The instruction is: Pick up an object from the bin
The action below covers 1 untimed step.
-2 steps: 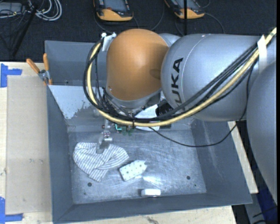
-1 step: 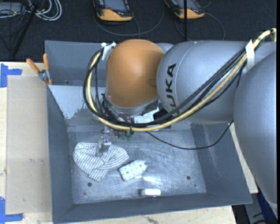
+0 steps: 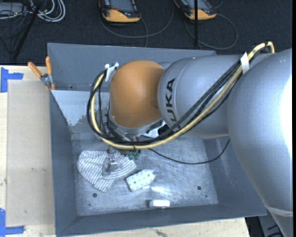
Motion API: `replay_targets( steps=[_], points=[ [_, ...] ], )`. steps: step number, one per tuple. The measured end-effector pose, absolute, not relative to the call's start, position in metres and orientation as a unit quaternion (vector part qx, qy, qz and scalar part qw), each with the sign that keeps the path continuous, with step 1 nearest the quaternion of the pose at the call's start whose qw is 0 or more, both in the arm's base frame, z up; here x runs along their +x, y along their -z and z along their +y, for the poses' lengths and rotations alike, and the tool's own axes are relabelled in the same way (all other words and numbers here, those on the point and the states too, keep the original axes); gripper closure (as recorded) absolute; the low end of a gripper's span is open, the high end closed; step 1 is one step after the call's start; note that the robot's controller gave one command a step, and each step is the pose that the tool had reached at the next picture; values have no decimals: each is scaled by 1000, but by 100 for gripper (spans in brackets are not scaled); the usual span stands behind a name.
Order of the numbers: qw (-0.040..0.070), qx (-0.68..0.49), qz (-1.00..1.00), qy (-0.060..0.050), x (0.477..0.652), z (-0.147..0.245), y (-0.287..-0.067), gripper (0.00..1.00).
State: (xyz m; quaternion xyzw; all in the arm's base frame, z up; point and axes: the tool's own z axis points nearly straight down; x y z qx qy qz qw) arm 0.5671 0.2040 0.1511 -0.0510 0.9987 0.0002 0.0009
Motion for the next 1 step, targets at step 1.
replay_targets(
  steps=[1],
  points=[
    [-1, -186, 982, -1, 577, 210, -78, 100]
  ],
)
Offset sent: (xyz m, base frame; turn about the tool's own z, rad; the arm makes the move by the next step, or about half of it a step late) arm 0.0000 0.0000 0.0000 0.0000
